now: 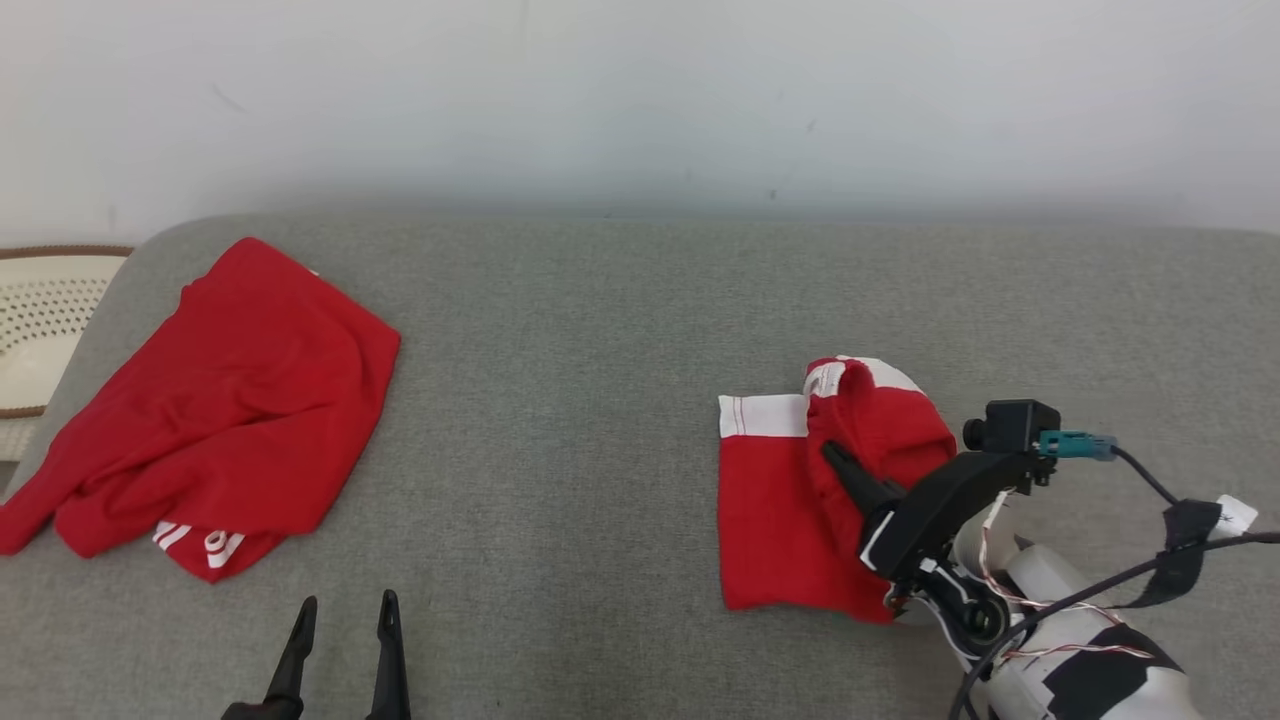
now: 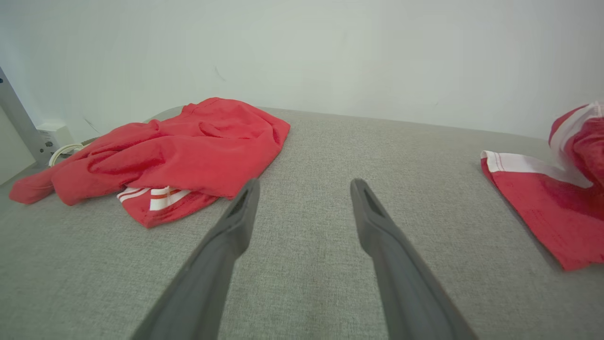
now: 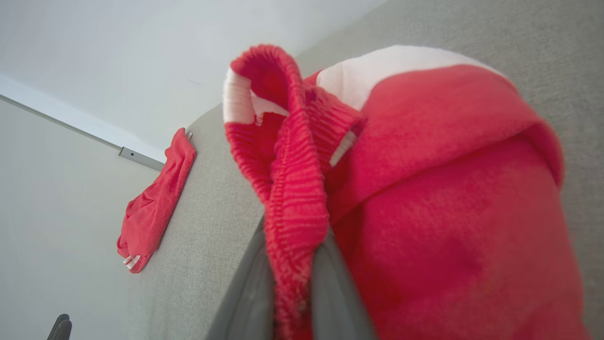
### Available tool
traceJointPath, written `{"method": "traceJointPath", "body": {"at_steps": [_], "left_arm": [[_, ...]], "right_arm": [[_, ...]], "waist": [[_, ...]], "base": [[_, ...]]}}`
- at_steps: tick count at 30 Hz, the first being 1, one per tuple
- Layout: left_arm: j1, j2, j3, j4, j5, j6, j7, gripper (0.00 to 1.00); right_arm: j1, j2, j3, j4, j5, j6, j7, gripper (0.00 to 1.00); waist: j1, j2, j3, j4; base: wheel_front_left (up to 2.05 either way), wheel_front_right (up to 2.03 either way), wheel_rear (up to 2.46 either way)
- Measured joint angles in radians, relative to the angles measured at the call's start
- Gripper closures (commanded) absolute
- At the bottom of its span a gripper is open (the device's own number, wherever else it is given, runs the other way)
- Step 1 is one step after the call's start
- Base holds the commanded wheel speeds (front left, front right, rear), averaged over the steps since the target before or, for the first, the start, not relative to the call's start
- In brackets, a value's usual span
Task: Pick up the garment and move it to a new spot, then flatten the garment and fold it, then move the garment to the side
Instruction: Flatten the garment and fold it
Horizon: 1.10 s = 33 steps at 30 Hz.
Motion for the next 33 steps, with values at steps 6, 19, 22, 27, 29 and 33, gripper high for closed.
{"method": "traceJointPath", "body": {"at_steps": [6,19,22,27,29,33], "left_arm": [[-0.018,0.000,-0.019,0.011,-0.010,0.000,0.000,0.00],[-0.022,-0.001,-0.018,0.022,-0.018,0.009,0.000,0.00],[-0.017,-0.001,-0.013,0.021,-0.017,0.009,0.000,0.00],[-0.010,-0.001,-0.005,0.015,-0.015,0.009,0.000,0.00],[-0.006,-0.001,-0.002,0.012,-0.014,0.009,0.000,0.00],[0.004,-0.001,0.005,0.006,-0.007,0.009,0.000,0.00]], "right_arm": [[-0.022,0.042,0.031,0.077,-0.001,0.000,-0.016,1.00],[-0.048,0.041,0.091,0.099,-0.032,0.000,-0.150,0.00],[-0.042,0.009,0.088,0.053,-0.036,0.000,-0.200,0.00],[-0.026,-0.065,0.061,0.016,-0.098,0.000,-0.303,0.00],[-0.024,-0.090,0.044,0.023,-0.136,0.000,-0.329,0.00],[0.002,-0.109,0.006,0.061,-0.173,0.000,-0.342,0.00]], "waist": [[0.0000,0.0000,0.011,0.028],[0.0000,0.0000,0.006,0.038],[0.0001,0.0000,-0.002,0.030],[0.0000,0.0000,-0.012,0.015],[0.0000,0.0000,-0.016,0.011],[0.0000,0.0000,-0.022,0.005]], "base": [[0.00,0.00,0.00],[0.00,0.00,0.00],[0.00,0.00,0.00],[0.00,0.00,0.00],[0.00,0.00,0.00],[0.00,0.00,0.00]]}}
